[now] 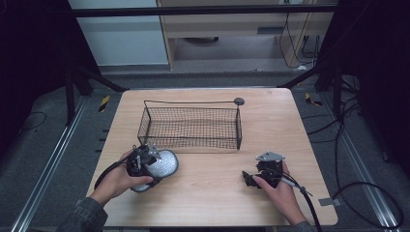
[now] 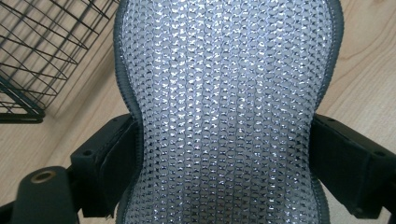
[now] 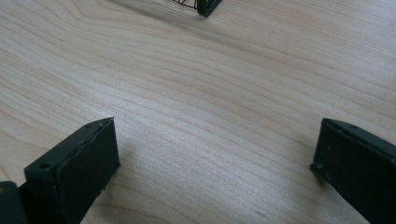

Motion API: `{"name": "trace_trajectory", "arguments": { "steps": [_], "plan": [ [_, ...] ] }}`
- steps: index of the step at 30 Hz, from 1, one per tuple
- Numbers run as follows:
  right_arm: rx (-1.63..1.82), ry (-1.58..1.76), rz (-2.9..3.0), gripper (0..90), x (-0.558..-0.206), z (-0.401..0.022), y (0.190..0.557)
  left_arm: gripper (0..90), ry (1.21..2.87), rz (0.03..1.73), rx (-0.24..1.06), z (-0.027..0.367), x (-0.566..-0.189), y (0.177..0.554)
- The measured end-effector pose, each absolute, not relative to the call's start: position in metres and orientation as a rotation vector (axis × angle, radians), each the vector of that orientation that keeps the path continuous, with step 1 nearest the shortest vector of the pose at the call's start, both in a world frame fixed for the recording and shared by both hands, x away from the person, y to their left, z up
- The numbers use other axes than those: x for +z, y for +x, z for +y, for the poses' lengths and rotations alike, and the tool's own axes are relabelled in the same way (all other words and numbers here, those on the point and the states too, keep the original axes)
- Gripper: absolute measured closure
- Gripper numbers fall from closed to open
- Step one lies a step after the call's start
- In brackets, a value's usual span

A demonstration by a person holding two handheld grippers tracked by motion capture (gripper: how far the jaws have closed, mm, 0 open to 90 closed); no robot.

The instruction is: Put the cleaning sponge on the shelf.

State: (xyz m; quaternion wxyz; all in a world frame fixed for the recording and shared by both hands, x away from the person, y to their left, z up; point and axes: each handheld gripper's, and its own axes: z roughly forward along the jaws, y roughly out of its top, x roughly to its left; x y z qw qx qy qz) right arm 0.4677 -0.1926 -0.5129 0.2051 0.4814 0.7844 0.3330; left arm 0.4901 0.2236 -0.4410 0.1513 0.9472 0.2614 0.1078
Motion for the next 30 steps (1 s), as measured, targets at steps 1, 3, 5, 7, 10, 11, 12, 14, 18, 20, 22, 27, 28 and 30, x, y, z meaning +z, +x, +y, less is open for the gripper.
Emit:
{"name": "trace_trajectory", "arguments": {
  "steps": [1, 3, 5, 7, 10, 11, 12, 14, 18, 20, 22, 27, 28, 30],
  "plan": [
    [0.928, 1.341, 2.187, 0.4, -0.513, -0.193, 0.468, 12.2, 2.717, 0.747, 0.315, 0.224, -0.44, 0.49],
    [0.928, 1.342, 2.187, 0.4, -0.513, -0.193, 0.468, 12.3, 2.715, 0.743, 0.317, 0.223, -0.439, 0.489],
    [0.927, 1.34, 2.187, 0.4, -0.513, -0.193, 0.468, 12.3, 2.716, 0.74, 0.32, 0.224, -0.437, 0.489],
    [0.927, 1.34, 2.185, 0.4, -0.513, -0.193, 0.468, 12.2, 2.716, 0.735, 0.333, 0.224, -0.435, 0.489],
    [0.928, 1.339, 2.186, 0.4, -0.513, -0.193, 0.468, 12.2, 2.711, 0.733, 0.35, 0.223, -0.432, 0.489],
    [0.928, 1.339, 2.186, 0.4, -0.513, -0.192, 0.468, 12.2, 2.711, 0.733, 0.35, 0.223, -0.432, 0.489],
    [0.93, 1.34, 2.185, 0.4, -0.513, -0.192, 0.468, 12.2, 2.709, 0.725, 0.359, 0.223, -0.429, 0.49],
    [0.93, 1.34, 2.185, 0.4, -0.513, -0.192, 0.468, 12.2, 2.706, 0.724, 0.37, 0.223, -0.427, 0.49],
    [0.93, 1.34, 2.184, 0.4, -0.513, -0.192, 0.468, 12.2, 2.694, 0.718, 0.397, 0.223, -0.418, 0.491],
    [0.93, 1.34, 2.185, 0.4, -0.513, -0.192, 0.468, 12.3, 2.696, 0.712, 0.41, 0.222, -0.416, 0.492],
    [0.93, 1.337, 2.185, 0.4, -0.513, -0.192, 0.468, 12.3, 2.699, 0.706, 0.414, 0.222, -0.415, 0.492],
    [0.93, 1.337, 2.185, 0.4, -0.513, -0.192, 0.468, 12.4, 2.702, 0.681, 0.45, 0.218, -0.405, 0.494],
    [0.929, 1.338, 2.184, 0.4, -0.513, -0.192, 0.468, 12.4, 2.699, 0.666, 0.471, 0.216, -0.4, 0.495],
    [0.929, 1.339, 2.183, 0.4, -0.513, -0.192, 0.468, 12.4, 2.695, 0.664, 0.48, 0.215, -0.397, 0.495]
  ]
}}
